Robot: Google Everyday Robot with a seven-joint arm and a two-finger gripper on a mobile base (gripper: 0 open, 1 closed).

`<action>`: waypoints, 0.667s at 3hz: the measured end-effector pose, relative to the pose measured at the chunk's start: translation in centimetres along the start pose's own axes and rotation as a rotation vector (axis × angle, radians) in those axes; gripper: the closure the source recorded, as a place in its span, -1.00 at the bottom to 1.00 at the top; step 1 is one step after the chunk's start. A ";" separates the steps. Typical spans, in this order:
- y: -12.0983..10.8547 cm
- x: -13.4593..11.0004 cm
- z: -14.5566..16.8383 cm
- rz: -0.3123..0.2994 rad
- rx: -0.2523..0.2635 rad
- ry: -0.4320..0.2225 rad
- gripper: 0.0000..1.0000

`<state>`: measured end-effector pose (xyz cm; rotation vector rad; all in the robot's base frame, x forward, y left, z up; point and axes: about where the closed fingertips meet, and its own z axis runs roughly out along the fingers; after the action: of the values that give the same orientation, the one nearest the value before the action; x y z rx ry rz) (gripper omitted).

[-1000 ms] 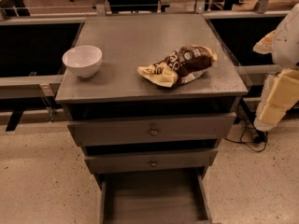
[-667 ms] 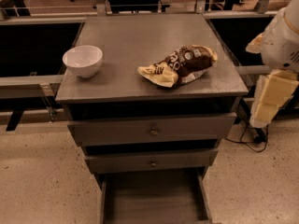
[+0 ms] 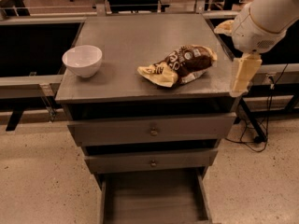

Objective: Place brown chip bag into bottom drawer

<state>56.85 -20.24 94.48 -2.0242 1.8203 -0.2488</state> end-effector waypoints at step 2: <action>-1.0 -2.2 1.5 -0.114 -0.032 -0.007 -1.00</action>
Offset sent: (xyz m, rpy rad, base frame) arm 0.0157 0.0425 -0.0094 -0.0679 0.0234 0.1846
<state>58.09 -17.76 93.80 -2.1516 1.7170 -0.2465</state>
